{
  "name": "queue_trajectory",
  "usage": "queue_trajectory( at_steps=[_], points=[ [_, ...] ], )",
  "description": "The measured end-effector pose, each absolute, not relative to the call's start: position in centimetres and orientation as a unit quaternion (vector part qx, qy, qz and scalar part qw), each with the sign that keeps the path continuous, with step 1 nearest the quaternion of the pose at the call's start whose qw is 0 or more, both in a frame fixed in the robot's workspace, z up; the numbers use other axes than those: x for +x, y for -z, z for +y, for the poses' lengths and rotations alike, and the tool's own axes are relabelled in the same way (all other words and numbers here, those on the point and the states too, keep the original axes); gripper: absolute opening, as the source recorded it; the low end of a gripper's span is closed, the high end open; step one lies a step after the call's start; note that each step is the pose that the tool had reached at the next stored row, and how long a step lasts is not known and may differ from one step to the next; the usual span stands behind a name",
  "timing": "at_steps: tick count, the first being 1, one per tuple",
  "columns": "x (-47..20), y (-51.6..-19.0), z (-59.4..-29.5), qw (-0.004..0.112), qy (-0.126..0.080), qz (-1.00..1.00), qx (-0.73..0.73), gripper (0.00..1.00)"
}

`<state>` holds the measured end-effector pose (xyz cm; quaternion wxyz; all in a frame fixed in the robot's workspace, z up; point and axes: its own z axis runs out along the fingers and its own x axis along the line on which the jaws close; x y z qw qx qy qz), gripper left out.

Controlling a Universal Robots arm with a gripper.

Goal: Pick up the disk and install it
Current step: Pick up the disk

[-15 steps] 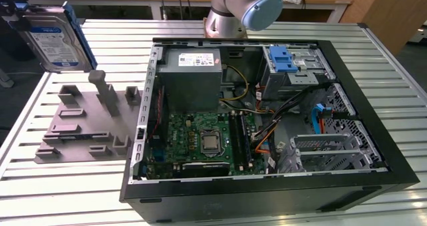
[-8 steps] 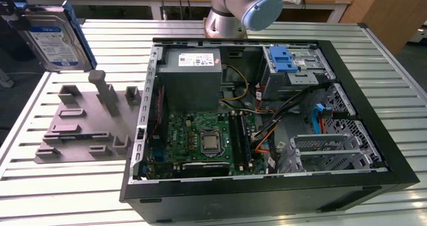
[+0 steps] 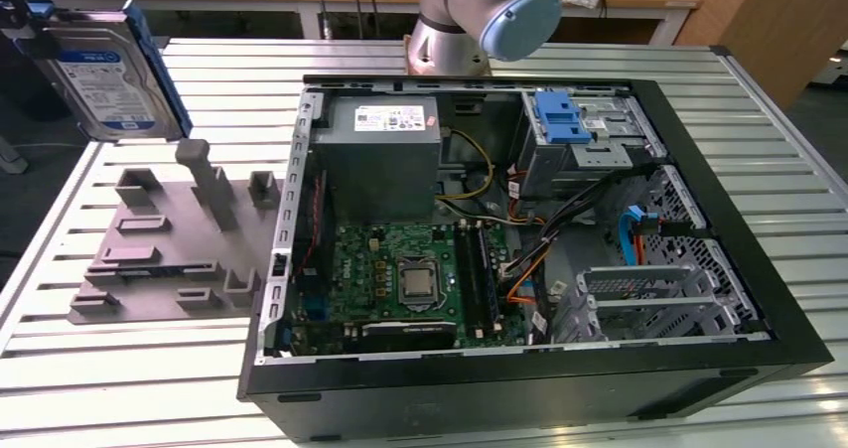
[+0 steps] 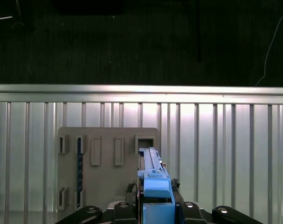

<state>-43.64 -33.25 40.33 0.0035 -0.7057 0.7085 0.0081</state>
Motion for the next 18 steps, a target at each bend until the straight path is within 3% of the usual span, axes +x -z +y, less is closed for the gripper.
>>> queue_trajectory(
  at_steps=[18],
  points=[
    [-43.64, -40.67, -33.25, 0.004, -0.008, 0.708, -0.706, 0.36]
  ],
)
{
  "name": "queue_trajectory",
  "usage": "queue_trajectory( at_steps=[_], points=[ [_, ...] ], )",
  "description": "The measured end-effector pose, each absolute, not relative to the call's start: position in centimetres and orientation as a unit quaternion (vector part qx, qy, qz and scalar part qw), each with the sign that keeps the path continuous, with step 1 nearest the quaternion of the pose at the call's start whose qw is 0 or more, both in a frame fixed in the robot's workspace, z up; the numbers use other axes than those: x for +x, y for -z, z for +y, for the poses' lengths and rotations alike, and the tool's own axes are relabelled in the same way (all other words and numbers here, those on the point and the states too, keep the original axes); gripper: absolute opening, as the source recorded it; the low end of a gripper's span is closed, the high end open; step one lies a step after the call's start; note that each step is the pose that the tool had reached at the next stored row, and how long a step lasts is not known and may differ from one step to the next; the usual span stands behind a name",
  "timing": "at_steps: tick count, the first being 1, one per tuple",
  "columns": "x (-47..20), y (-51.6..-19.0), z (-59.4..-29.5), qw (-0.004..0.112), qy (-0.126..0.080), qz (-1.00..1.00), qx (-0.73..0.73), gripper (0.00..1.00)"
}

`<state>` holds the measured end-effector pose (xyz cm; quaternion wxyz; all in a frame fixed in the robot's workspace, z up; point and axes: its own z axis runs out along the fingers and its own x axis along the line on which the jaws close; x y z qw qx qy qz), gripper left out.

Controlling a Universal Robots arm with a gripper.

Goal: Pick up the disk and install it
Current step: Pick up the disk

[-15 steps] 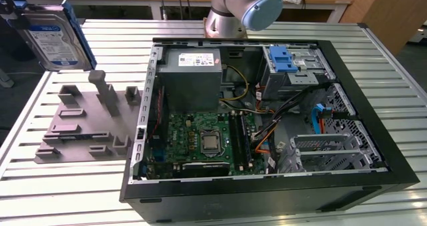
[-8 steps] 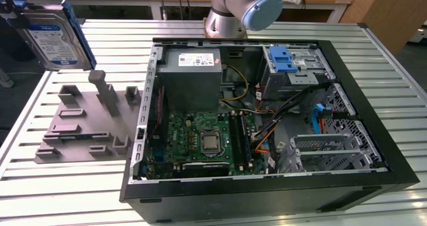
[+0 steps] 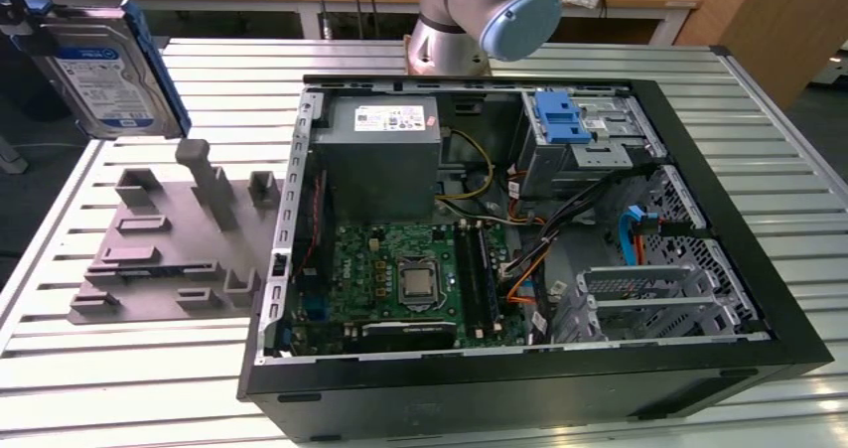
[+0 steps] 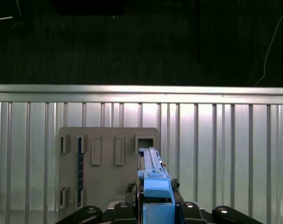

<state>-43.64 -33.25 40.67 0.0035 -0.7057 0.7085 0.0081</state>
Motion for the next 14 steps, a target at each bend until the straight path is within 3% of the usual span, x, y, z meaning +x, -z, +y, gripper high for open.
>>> queue_trajectory(
  at_steps=[14],
  points=[
    [-43.64, -40.95, -33.25, 0.004, -0.008, 0.708, -0.706, 0.36]
  ],
)
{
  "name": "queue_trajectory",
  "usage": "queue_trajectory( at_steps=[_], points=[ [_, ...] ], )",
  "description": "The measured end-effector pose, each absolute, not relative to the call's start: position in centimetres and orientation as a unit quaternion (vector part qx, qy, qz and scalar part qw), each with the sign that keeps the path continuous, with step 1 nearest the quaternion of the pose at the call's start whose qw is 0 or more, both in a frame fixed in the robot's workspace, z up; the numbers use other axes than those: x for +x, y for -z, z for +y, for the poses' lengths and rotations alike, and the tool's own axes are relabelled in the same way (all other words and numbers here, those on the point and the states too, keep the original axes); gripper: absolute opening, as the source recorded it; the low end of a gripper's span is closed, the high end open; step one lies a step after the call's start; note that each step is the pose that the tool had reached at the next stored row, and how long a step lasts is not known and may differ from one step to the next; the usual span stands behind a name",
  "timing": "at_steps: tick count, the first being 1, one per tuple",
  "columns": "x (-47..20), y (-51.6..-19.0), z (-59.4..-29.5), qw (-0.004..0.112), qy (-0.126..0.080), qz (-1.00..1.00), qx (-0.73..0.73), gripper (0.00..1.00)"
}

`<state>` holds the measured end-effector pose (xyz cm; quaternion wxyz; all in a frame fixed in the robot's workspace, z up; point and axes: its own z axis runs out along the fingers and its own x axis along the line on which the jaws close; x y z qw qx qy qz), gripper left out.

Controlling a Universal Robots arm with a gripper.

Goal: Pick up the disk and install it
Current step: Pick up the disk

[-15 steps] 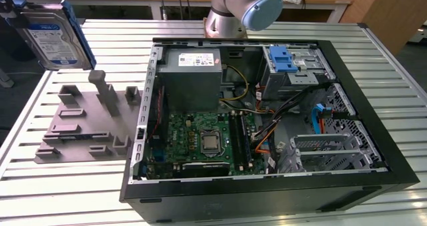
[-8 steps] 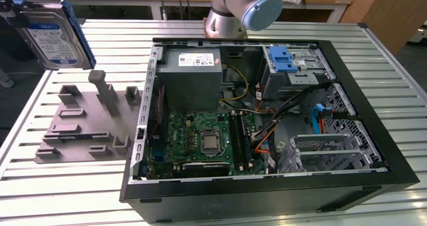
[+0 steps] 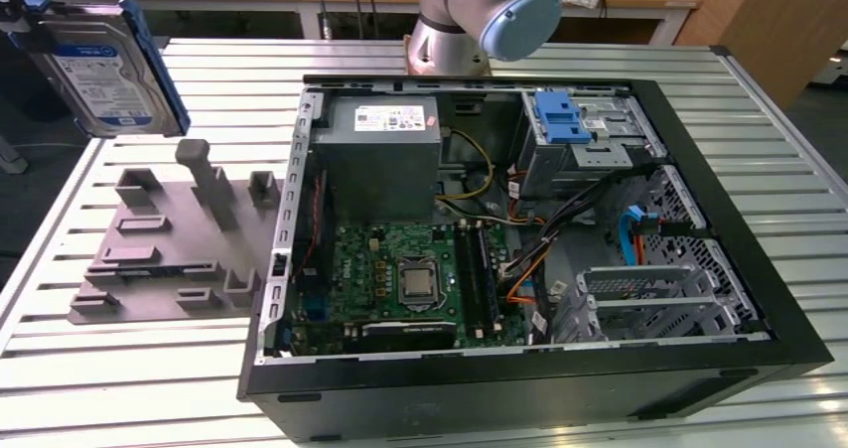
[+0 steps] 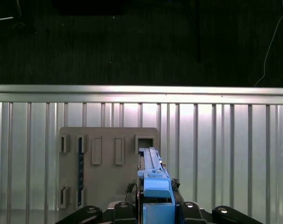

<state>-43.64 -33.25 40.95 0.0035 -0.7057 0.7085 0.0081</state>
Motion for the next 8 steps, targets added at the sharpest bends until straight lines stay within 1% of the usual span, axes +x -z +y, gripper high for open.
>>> queue_trajectory(
  at_steps=[8],
  points=[
    [-43.64, -41.1, -33.25, 0.003, -0.008, 0.709, -0.706, 0.36]
  ],
)
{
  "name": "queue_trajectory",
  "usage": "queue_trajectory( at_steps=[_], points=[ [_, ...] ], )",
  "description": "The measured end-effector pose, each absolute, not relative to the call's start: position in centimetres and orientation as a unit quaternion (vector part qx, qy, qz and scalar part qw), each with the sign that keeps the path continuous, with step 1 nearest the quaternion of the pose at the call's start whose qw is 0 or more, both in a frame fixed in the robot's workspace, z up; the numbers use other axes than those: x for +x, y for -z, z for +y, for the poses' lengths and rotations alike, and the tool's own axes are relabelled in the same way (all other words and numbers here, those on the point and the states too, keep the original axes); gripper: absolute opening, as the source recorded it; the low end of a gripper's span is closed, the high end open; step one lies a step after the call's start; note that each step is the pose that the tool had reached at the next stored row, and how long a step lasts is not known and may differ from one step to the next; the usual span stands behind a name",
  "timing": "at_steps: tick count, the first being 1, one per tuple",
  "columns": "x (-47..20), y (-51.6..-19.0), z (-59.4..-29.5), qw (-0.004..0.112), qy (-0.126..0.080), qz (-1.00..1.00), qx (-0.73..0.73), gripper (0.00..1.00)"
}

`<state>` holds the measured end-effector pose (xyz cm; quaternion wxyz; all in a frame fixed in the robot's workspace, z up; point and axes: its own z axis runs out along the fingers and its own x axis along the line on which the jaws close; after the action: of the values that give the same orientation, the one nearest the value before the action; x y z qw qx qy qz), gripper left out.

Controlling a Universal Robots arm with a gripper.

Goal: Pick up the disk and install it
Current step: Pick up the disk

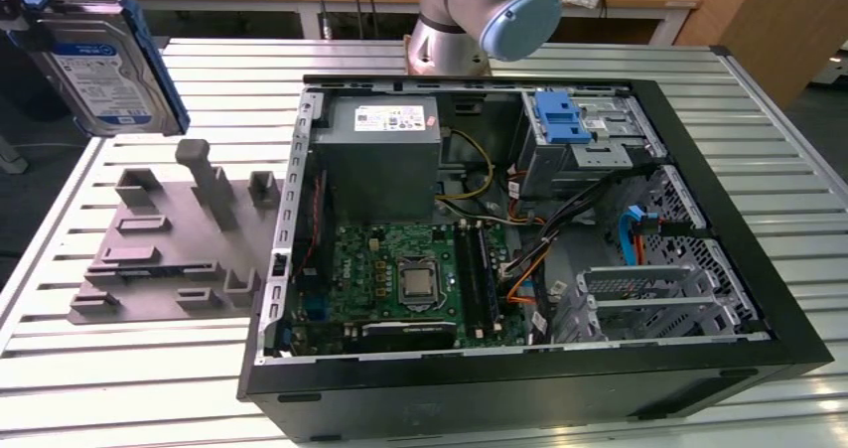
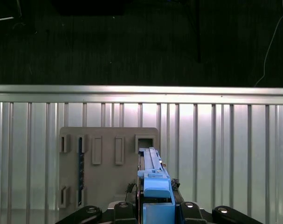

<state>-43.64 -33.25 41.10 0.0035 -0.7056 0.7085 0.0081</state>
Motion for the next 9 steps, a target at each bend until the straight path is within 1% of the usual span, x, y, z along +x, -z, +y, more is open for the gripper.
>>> queue_trajectory(
  at_steps=[9],
  points=[
    [-43.63, -41.28, -33.25, 0.004, -0.008, 0.708, -0.706, 0.36]
  ],
)
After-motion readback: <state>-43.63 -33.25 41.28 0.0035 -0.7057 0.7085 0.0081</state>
